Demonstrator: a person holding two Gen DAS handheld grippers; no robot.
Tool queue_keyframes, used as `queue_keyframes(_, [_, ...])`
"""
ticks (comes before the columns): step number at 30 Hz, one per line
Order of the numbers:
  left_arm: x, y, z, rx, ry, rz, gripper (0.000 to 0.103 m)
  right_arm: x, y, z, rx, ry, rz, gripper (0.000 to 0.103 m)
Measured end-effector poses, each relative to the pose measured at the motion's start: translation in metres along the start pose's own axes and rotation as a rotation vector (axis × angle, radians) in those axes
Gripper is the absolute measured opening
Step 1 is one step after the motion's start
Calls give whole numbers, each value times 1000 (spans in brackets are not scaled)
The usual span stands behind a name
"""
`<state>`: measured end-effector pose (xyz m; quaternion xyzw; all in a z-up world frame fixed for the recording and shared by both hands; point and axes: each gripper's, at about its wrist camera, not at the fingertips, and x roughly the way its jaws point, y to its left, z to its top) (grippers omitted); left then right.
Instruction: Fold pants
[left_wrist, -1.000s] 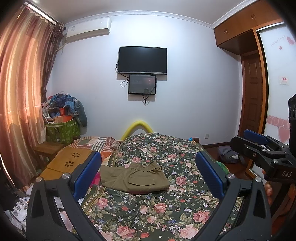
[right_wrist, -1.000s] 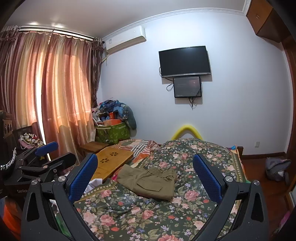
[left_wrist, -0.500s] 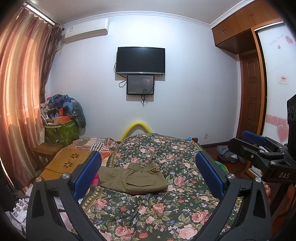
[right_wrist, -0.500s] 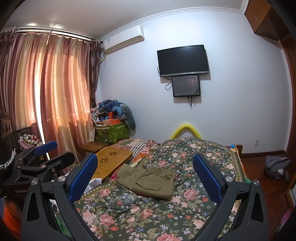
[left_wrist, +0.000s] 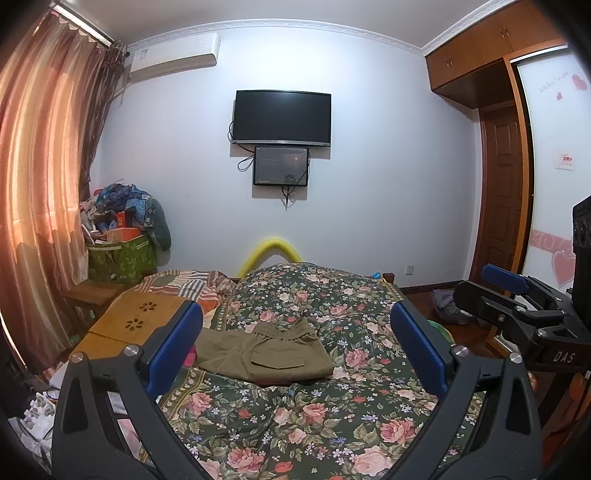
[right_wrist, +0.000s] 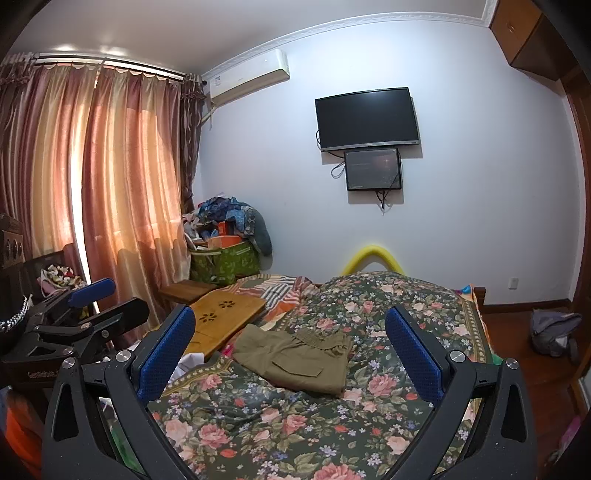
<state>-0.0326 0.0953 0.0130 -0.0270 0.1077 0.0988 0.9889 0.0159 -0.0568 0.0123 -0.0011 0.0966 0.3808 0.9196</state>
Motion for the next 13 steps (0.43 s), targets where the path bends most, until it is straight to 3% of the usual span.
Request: queue_keyframes(13, [0, 1, -2, -10, 5, -2, 103, 0, -1, -3, 7, 3, -4, 102])
